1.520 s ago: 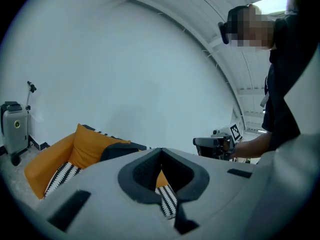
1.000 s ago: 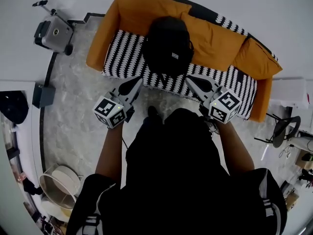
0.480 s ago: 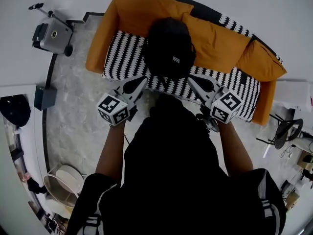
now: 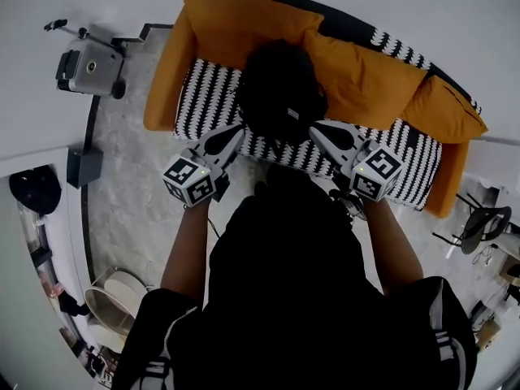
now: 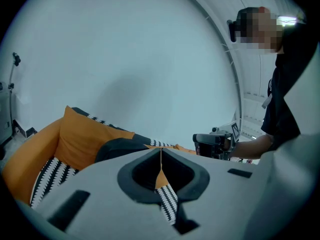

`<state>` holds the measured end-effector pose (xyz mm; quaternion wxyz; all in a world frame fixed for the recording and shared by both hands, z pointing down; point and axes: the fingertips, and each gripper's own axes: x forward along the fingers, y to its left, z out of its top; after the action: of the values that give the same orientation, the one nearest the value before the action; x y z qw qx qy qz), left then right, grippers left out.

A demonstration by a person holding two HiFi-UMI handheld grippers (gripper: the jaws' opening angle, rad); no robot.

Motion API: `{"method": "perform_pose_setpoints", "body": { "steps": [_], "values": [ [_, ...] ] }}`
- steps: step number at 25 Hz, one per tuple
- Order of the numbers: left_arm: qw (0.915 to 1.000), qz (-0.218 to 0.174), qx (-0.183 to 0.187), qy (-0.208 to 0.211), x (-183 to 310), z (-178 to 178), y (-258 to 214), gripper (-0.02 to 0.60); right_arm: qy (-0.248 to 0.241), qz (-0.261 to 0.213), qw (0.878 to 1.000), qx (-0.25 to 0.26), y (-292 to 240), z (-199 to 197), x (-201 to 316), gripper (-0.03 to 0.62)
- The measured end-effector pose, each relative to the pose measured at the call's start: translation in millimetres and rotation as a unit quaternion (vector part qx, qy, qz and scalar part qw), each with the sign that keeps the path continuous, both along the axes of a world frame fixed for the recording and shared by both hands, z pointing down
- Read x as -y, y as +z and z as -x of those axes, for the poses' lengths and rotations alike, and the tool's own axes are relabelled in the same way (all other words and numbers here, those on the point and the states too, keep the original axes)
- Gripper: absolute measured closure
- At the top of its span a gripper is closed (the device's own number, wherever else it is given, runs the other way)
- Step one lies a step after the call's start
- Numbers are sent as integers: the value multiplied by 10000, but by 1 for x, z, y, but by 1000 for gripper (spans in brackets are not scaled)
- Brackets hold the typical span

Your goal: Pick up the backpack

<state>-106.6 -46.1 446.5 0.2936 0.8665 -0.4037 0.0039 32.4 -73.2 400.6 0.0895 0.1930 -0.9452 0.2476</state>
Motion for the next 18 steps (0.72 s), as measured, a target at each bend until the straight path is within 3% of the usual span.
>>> {"method": "perform_pose_setpoints", "body": {
  "steps": [9, 18],
  "values": [
    [9993, 157, 276, -219, 41, 8, 10, 558, -153, 142, 9995, 235, 14, 2, 46, 567],
    [9982, 154, 545, -189, 74, 27, 17, 557, 127, 165, 9995, 222, 42, -11, 84, 566]
  ]
}}
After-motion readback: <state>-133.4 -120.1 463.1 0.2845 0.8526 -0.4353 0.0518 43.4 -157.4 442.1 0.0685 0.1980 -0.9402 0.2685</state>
